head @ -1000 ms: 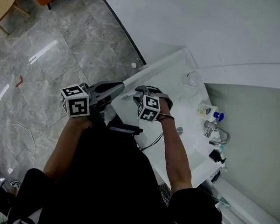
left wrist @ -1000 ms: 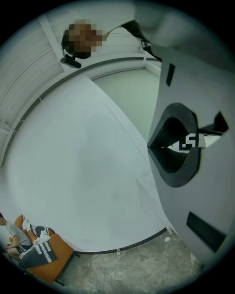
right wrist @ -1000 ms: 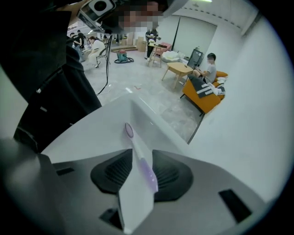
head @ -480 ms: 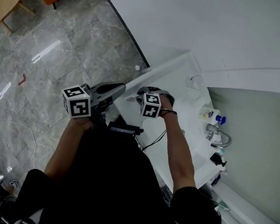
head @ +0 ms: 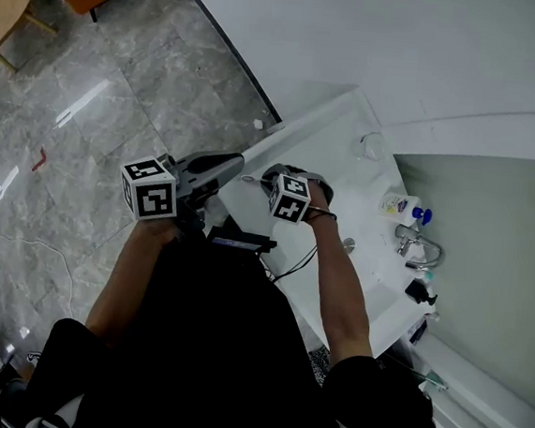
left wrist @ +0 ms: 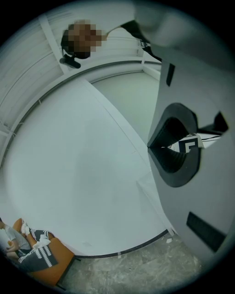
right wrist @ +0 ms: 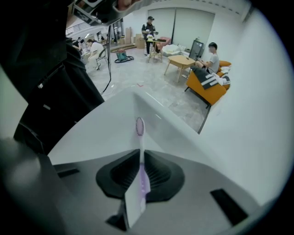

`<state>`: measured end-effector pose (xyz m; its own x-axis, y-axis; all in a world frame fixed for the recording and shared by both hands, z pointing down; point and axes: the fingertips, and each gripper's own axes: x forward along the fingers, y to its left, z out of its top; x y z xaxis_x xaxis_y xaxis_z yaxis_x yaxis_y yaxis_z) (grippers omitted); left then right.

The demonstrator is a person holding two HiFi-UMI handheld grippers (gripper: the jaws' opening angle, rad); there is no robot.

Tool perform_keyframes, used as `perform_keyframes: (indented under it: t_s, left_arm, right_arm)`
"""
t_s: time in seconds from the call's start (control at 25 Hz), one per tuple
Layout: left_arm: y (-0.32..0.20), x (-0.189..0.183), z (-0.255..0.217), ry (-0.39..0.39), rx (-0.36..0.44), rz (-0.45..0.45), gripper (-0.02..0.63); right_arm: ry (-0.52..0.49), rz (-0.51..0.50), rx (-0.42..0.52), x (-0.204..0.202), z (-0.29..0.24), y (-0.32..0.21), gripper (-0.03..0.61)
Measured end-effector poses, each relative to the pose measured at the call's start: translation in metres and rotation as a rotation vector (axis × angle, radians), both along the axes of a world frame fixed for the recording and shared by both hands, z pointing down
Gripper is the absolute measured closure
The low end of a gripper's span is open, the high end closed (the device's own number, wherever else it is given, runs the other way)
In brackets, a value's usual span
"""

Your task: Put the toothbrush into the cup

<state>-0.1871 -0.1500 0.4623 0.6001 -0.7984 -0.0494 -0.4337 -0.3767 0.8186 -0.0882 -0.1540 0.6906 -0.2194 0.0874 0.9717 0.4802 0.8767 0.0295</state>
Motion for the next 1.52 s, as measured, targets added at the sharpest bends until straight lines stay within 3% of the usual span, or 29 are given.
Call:
perform_keyframes:
  t_s: [0.2,0.4,0.68,0.8,1.0,1.24,1.4,1.52]
  left_arm:
    - [-0.009,0.008,-0.002,0.01,0.011,0.048,0.604]
    - [-0.021,0.02,-0.006,0.026,0.029,0.114,0.604]
    - [-0.042,0.04,-0.013,0.04,0.059,0.221,0.604]
    - [-0.047,0.05,-0.016,0.052,0.071,0.274,0.604]
    - [-0.054,0.066,-0.018,0.057,0.084,0.362,0.604]
    - [-0.059,0.087,-0.01,0.012,0.086,0.435,0.604]
    - [-0.059,0.1,-0.002,-0.042,0.075,0.467,0.603]
    - [-0.06,0.11,-0.005,-0.035,0.082,0.489,0.603]
  right_arm:
    - [-0.148,0.315,-0.044,-0.003,-0.023,-0.023,0.54]
    - [-0.383,0.759,-0.175,0.004,-0.056,-0.058,0.54]
    - [-0.912,1.37,-0.496,0.035,-0.128,-0.114,0.54]
    - [-1.139,1.553,-0.593,0.06,-0.159,-0.129,0.54]
    - [-1.465,1.645,-0.7,0.083,-0.213,-0.134,0.54]
    - [-1.782,1.662,-0.82,0.103,-0.266,-0.132,0.54]
    - [-1.926,1.622,-0.89,0.107,-0.294,-0.127,0.54]
    - [-1.957,1.6,-0.937,0.104,-0.3,-0.127,0.54]
